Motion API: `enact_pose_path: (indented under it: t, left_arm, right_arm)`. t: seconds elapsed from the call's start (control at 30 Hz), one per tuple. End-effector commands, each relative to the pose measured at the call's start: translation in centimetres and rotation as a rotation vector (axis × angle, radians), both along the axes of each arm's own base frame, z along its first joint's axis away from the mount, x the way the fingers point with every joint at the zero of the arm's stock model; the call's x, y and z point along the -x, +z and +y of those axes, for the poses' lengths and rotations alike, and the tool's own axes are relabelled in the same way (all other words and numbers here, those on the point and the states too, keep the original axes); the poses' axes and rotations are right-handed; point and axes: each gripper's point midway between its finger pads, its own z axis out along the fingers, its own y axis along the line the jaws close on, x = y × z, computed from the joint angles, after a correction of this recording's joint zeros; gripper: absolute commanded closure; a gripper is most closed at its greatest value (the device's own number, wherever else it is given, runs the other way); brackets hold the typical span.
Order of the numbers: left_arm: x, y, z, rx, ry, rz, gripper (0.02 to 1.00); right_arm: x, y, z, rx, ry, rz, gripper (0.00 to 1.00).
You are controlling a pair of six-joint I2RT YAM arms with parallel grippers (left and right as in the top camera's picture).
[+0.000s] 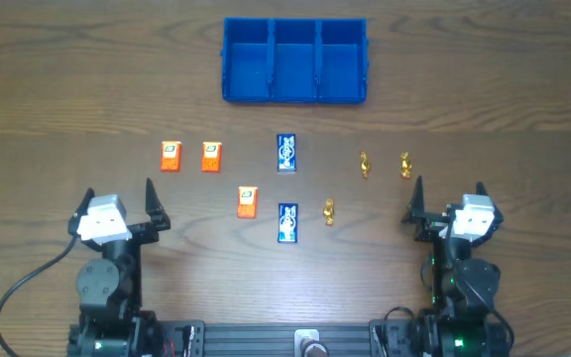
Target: Sort Candies Into Trays
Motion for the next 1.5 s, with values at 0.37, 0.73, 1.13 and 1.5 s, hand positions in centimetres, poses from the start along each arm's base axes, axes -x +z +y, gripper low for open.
enact_pose_path:
  t: [0.37,0.73,1.13,1.5]
  left_arm:
    - [-3.6,5.1,-0.3,-0.009,0.003,0.448,0.020]
    - [-11.7,-6.6,-3.9,0.058,-0.145,0.985,0.020]
    - [-12.4,-14.1,-4.4,0.028,-0.205,1.132,0.066]
    - [-12.3,-15.9,-3.7,0.033,-0.194,1.171,0.240]
  right_arm:
    - [0.0,-0.2,0.0,0.014,0.005,0.004,0.001]
    - [0.0,-0.2,0.0,0.014,0.005,0.004,0.003]
    - [0.0,-0.2,0.0,0.014,0.005,0.004,0.001]
    - [0.0,-0.2,0.0,0.014,0.005,0.004,0.001]
